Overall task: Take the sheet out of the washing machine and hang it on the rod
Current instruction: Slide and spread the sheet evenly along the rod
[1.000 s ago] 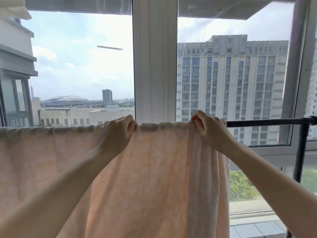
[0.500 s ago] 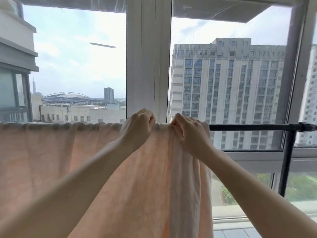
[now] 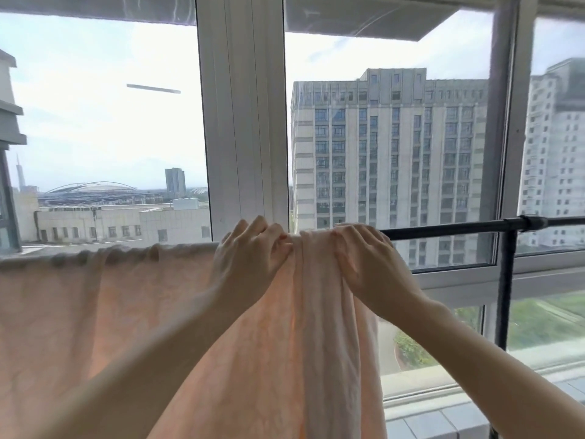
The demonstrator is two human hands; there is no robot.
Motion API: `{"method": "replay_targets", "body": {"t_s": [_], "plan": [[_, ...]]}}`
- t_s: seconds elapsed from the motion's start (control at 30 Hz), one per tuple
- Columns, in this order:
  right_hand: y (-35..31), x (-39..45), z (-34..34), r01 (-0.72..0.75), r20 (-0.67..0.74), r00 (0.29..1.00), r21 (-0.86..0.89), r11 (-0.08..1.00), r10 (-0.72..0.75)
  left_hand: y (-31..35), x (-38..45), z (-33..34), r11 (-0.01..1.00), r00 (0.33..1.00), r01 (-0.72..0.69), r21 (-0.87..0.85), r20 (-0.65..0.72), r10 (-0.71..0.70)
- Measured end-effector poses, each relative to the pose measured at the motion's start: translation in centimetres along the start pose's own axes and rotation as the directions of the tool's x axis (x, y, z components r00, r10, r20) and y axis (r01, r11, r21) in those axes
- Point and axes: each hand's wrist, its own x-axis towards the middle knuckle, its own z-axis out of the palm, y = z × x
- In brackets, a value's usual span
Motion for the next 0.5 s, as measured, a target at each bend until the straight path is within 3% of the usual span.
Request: {"method": "replay_targets", "body": {"t_s": [0.17, 0.37, 0.5], "plan": [[0.8, 1.6, -0.8, -0.065, 0.037, 0.997, 0.063, 0.996, 0.063, 0.2, 1.2, 0.9, 0.999, 1.000, -0.005, -0.047, 0.017, 0.006], [0.6, 2.8, 0.2, -0.022, 0.138, 0.990, -0.022, 1.000, 0.025, 0.1, 1.5, 1.0, 0.996, 0.998, 0.059, -0.065, 0.001, -0.059], [1.2, 2.0, 0.6, 0.016, 0.059, 0.998, 0.018, 1.000, -0.017, 0.1, 1.5, 0.8, 0.991, 0.991, 0.134, -0.029, 0.006, -0.133]]}}
